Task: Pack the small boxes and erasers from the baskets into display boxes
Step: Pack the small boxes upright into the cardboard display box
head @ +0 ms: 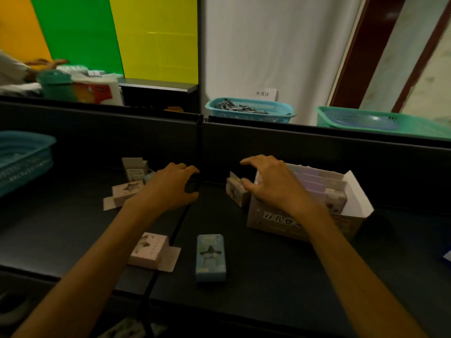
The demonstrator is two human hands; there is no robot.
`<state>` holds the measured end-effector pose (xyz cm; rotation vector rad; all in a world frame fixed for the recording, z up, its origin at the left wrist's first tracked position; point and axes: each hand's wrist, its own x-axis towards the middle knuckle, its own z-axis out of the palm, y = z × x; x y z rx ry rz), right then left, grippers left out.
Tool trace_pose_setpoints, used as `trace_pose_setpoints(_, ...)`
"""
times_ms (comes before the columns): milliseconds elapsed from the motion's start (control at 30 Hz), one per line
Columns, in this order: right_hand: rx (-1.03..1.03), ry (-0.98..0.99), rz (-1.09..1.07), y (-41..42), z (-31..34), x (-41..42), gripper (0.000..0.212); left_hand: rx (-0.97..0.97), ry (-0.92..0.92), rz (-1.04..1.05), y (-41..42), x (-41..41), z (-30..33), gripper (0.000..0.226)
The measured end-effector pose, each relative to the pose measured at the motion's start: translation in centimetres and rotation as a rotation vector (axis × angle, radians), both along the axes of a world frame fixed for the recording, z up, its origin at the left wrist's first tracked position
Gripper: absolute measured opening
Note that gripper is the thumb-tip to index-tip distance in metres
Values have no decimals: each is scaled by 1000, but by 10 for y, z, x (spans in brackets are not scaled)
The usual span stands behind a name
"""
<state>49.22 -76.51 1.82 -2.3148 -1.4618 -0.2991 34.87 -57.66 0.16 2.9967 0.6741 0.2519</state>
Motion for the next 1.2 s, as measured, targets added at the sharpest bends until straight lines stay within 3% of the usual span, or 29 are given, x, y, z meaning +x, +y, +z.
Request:
trace_pose_setpoints(233, -27, -3, -22, 62, -13, -38, 50, -30, 25, -41, 53, -35, -3, 69)
trace_pose_setpoints(433, -226, -7, -275, 101, -48, -40, 61, -24, 25, -165, 98, -39, -18, 73)
trace_pose_setpoints(667, -217, 39, -491, 107, -64, -31, 63, -76, 17, -241, 129, -28, -44, 70)
trace_pose_setpoints(800, -229, 47, -511, 105, -64, -25, 72, -81, 1, -270, 127, -20, -48, 65)
trace_pose_setpoints(933, -233, 142, -474, 103, -59, -19, 60, -119, 0, -313, 123, -13, -51, 52)
trace_pose_setpoints(1100, -143, 341, -351, 100, -62, -16, 53, -293, -159, -326, 123, -12, -54, 22)
trace_pose_setpoints(1200, -145, 389, -334, 101, -63, -17, 48, -400, -184, -274, 124, -12, -54, 49)
